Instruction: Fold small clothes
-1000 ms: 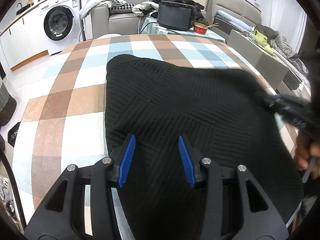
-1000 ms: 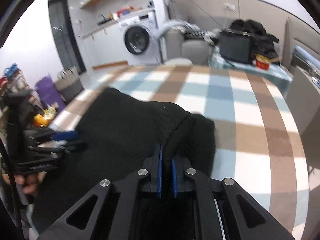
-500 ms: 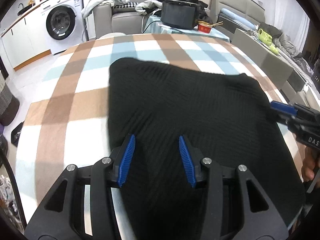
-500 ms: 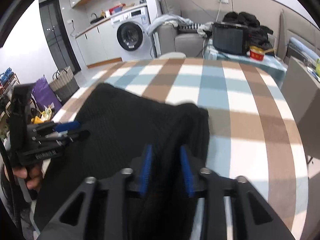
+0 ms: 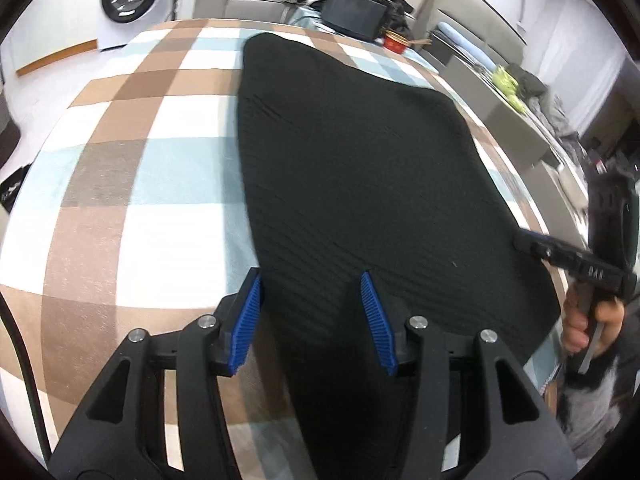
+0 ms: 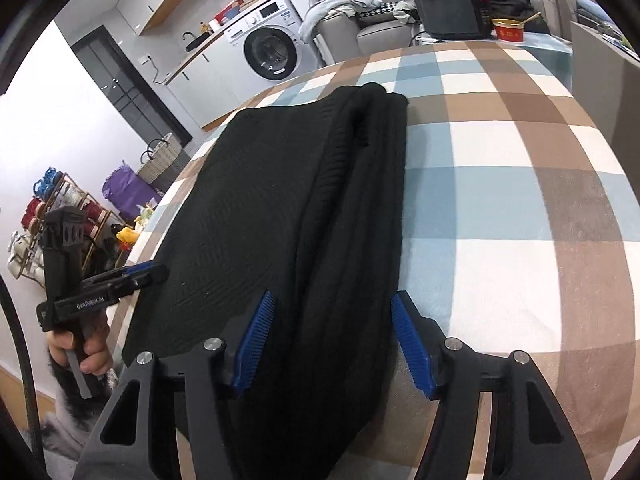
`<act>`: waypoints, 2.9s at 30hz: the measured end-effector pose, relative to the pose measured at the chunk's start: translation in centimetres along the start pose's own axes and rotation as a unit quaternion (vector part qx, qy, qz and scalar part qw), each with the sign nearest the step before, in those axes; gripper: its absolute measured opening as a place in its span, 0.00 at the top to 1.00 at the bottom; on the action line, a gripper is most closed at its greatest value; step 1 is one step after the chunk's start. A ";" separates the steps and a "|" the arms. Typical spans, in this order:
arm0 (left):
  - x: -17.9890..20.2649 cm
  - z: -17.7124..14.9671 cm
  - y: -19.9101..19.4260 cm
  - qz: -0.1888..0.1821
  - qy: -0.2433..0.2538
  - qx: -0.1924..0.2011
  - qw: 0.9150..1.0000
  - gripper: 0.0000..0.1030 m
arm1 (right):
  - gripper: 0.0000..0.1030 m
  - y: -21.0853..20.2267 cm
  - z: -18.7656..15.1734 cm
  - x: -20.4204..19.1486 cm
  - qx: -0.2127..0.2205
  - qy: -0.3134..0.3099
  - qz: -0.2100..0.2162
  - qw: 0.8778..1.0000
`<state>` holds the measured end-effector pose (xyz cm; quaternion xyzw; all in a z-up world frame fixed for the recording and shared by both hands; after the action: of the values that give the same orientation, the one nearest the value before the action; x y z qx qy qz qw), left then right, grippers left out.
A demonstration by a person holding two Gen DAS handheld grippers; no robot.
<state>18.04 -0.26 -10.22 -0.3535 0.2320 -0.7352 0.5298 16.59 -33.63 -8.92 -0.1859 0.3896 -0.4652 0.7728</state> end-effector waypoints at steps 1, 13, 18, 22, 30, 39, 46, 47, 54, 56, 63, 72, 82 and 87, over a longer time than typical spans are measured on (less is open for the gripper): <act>0.4 -0.1 0.0 0.006 0.011 0.004 1.000 0.58 | 0.41 0.0 0.0 -0.1 0.002 -0.004 -0.003 1.000; 1.1 3.7 2.2 0.048 0.031 0.029 0.998 0.77 | 0.76 3.3 2.6 -2.5 0.012 -0.057 -0.045 0.997; 1.1 7.3 4.8 0.064 0.045 0.025 0.997 0.77 | 0.76 5.2 5.5 -0.6 0.029 -0.012 -0.058 0.998; 0.3 8.1 5.3 0.060 0.024 0.026 0.998 0.76 | 0.67 4.6 5.9 -0.4 0.033 -0.016 -0.066 0.997; -0.3 5.9 -1.4 0.097 0.037 0.132 0.986 0.12 | 0.00 -2.2 4.2 -3.1 0.103 -0.093 -0.085 0.987; 4.1 2.4 -7.2 0.085 0.085 0.233 0.965 0.01 | 0.00 -5.4 1.2 -7.3 0.173 -0.159 -0.059 0.970; 5.8 1.0 -8.5 0.099 0.102 0.265 0.954 0.01 | 0.00 -6.5 0.2 -8.5 0.217 -0.167 -0.051 0.960; 5.6 0.9 -8.6 0.102 0.100 0.268 0.953 0.01 | 0.00 -6.5 0.2 -8.5 0.222 -0.164 -0.051 0.960; 4.1 0.8 -8.5 0.102 0.081 0.281 0.951 0.01 | 0.00 -5.6 -0.2 -8.9 0.238 -0.163 -0.041 0.957; 3.5 0.9 -8.2 0.104 0.074 0.280 0.951 0.01 | 0.00 -5.6 -0.4 -9.0 0.243 -0.170 -0.043 0.954; 2.3 1.0 -7.7 0.104 0.058 0.278 0.953 0.01 | 0.00 -5.7 -0.5 -9.1 0.256 -0.184 -0.045 0.948; 2.4 1.0 -7.5 0.095 0.061 0.280 0.953 0.01 | 0.00 -6.3 -0.4 -8.5 0.269 -0.169 -0.040 0.947; 2.5 1.0 -7.4 0.098 0.061 0.280 0.953 0.01 | 0.00 -6.3 -0.3 -8.4 0.269 -0.167 -0.034 0.948; 2.3 1.0 -7.4 0.098 0.058 0.279 0.953 0.01 | 0.00 -6.3 -0.4 -8.4 0.269 -0.166 -0.035 0.948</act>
<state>13.78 0.03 -3.68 -0.1235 0.0813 -0.7341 0.6627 10.44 -29.47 -1.43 -0.0595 0.1090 -0.5421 0.8311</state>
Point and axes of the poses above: each gripper's, at about its wrist camera, not at the fingertips, and y roughly the way its jaws point, x to its right, z to its top, the point moved 4 cm from there along y, roughly the way its jaws point, and after that the axes turned 8 degrees about x, right-handed, at the moved point
